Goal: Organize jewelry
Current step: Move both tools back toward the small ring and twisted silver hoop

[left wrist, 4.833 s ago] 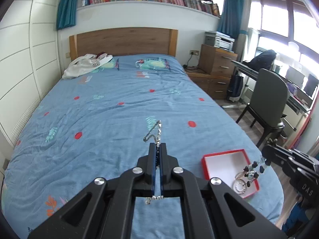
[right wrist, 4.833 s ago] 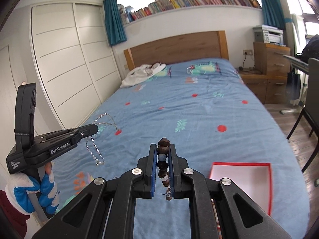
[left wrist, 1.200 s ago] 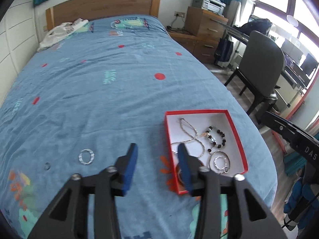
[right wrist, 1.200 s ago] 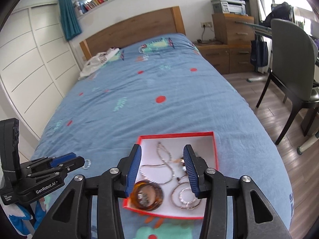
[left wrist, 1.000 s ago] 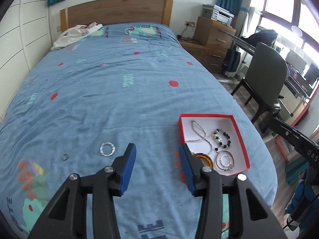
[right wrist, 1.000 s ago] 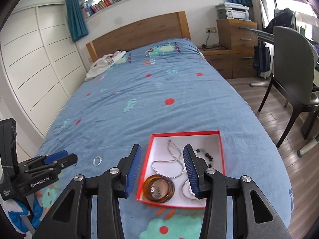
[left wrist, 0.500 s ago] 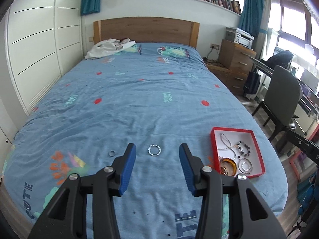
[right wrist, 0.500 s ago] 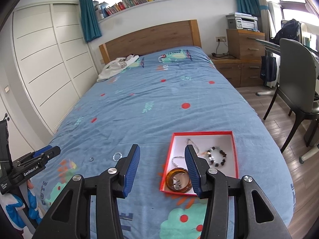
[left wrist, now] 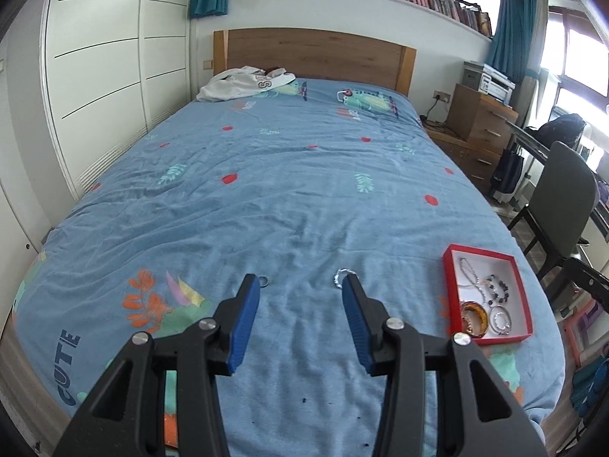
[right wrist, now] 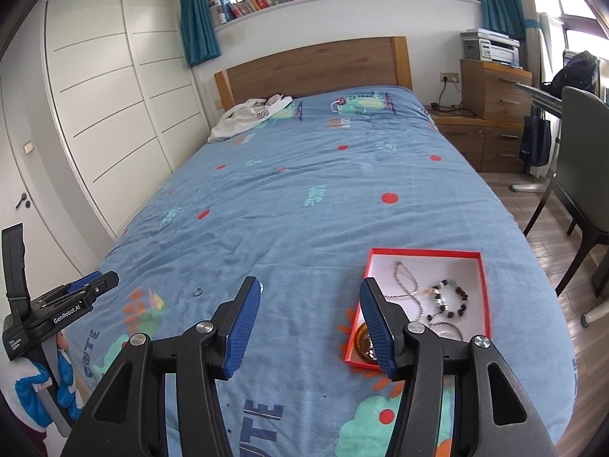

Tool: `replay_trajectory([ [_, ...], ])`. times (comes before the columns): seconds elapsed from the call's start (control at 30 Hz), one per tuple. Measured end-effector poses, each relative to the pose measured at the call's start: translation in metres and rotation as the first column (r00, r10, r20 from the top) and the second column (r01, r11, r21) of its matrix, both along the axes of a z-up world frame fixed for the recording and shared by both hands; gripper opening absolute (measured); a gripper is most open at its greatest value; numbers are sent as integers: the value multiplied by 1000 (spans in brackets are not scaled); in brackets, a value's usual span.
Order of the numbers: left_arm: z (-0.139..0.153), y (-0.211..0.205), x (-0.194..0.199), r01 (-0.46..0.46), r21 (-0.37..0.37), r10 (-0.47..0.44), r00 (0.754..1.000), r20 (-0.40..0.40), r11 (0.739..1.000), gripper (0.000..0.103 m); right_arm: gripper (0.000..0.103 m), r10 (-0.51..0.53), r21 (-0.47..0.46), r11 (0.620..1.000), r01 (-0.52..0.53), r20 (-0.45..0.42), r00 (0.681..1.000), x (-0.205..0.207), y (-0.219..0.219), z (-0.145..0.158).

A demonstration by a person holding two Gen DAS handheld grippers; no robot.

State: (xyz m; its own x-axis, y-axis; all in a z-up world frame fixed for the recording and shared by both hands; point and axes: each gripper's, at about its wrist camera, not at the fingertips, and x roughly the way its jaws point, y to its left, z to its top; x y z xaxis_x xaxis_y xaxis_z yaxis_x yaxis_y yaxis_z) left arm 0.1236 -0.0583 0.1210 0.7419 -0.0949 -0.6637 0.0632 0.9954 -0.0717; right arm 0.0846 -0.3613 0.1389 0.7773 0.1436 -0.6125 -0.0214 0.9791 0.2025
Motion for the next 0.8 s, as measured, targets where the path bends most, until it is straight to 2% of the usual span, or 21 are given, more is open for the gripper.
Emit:
replay_trajectory([
  [0.47, -59, 46, 26, -98, 45, 101, 993, -62, 994, 44, 54, 55, 2, 998, -55, -91, 994, 40, 38, -49],
  [0.8, -104, 79, 51, -133, 31, 136, 983, -120, 991, 49, 54, 119, 25, 993, -117, -150, 982, 83, 70, -90],
])
